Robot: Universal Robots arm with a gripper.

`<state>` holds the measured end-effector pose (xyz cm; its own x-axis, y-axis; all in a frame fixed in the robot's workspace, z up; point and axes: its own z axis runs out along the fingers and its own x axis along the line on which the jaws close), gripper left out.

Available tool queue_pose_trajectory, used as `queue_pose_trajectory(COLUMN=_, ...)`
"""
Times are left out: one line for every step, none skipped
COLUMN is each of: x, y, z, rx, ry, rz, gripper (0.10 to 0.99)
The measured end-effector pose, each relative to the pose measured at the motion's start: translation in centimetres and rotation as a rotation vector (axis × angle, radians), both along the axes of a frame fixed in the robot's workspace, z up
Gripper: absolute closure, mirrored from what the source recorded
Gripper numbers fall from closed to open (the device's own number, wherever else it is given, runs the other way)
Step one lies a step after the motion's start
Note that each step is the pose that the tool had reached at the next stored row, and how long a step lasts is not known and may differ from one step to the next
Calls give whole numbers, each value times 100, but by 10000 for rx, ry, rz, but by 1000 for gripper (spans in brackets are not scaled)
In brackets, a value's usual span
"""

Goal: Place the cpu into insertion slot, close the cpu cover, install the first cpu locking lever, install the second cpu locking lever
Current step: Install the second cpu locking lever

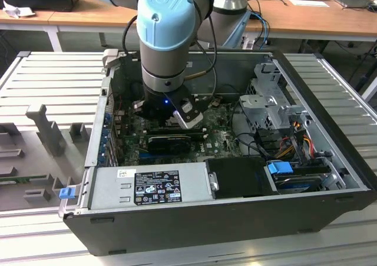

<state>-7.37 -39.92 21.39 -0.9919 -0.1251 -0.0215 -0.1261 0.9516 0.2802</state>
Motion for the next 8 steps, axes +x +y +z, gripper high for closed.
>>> queue_pose_trajectory(x=0, y=0, z=5, rx=1, ry=-1, rz=0, gripper=980)
queue_pose_trajectory(x=0, y=0, z=15, rx=-1, ry=0, rz=0, gripper=980)
queue_pose_trajectory(x=0, y=0, z=38, rx=-1, ry=-1, rz=-1, gripper=980)
queue_pose_trajectory(x=0, y=0, z=58, rx=0, ry=-1, rz=0, gripper=980)
queue_pose_trajectory(x=0, y=0, z=73, rx=0, ry=0, rz=0, gripper=980)
queue_pose_trajectory(x=0, y=0, z=104, rx=0, ry=0, rz=0, gripper=980)
queue_pose_trajectory(x=0, y=0, z=139, rx=0, ry=0, rz=-1, gripper=980)
queue_pose_trajectory(x=0, y=0, z=167, rx=0, ry=0, rz=0, gripper=980)
